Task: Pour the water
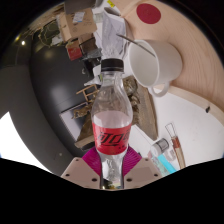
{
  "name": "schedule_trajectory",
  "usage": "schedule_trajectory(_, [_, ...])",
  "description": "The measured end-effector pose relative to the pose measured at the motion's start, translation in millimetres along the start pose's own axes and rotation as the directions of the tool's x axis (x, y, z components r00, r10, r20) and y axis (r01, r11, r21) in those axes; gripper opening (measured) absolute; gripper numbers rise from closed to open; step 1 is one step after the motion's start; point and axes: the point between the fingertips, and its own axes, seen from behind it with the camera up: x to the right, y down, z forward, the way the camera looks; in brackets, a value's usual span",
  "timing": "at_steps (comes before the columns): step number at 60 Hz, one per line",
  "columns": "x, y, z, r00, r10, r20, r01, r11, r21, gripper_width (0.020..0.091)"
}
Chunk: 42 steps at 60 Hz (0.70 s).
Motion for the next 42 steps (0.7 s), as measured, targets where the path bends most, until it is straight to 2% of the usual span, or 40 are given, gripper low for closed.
schedule_trajectory(7, [7.4, -7.0, 4.9, 0.985, 0.170, 0.009, -0.170, 0.985, -0.013, 0.0220])
schedule_trajectory(26, [5.5, -7.3, 0.8, 0.984, 0.178, -0.007, -0.178, 0.983, -0.055, 0.0221])
schedule_trajectory(32, [4.8, 1.7, -5.3, 0.998, 0.017, -0.053, -0.022, 0.995, -0.094, 0.0221])
schedule_trajectory(38, [-13.8, 15.0, -13.6, 0.967, -0.254, -0.027, 0.246, 0.956, -0.158, 0.0222])
schedule_trajectory(42, [-29.3, 9.8, -18.9, 0.877, -0.479, -0.027, 0.469, 0.869, -0.158, 0.0222])
